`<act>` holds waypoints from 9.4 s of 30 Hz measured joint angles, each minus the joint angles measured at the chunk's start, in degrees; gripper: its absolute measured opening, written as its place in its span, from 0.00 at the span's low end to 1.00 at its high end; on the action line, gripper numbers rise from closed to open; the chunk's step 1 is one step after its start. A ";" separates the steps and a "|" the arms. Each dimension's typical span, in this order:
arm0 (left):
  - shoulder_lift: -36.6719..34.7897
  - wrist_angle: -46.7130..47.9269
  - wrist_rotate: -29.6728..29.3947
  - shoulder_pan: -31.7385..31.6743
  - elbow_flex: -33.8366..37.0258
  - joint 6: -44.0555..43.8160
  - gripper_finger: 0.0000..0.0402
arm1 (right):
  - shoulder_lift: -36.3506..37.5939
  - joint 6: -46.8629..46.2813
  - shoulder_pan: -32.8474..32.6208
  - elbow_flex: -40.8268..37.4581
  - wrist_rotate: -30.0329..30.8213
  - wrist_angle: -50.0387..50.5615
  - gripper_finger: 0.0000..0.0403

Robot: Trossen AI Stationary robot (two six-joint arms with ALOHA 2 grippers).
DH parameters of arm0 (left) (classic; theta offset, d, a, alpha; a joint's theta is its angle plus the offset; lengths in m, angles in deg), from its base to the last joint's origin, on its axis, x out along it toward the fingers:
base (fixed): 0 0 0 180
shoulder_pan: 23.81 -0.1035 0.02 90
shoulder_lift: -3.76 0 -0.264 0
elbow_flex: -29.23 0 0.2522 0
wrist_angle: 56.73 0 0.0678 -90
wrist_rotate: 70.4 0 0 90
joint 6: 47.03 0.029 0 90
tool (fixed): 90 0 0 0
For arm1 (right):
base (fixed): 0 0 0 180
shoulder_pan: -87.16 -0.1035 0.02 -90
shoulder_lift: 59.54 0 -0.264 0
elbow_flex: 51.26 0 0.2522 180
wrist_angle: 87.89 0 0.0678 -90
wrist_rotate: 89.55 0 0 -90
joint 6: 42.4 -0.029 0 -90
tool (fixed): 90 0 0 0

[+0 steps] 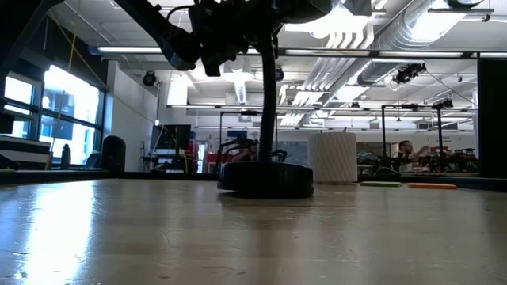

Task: Screw lightbulb
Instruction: Insert the lightbulb into the desk lamp

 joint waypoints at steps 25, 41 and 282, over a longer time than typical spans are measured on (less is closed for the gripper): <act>0.20 -3.44 -1.13 0.66 0.00 1.38 0.66 | 0.09 -64.07 0.87 -0.02 6.06 -6.33 0.66; 0.08 -3.22 -0.34 0.70 -0.02 0.12 0.66 | 0.35 -9.81 -3.43 0.00 5.07 1.72 0.66; -14.78 3.50 -89.37 23.30 35.48 19.31 0.49 | 4.94 -63.70 13.52 -46.27 -19.79 -39.65 0.00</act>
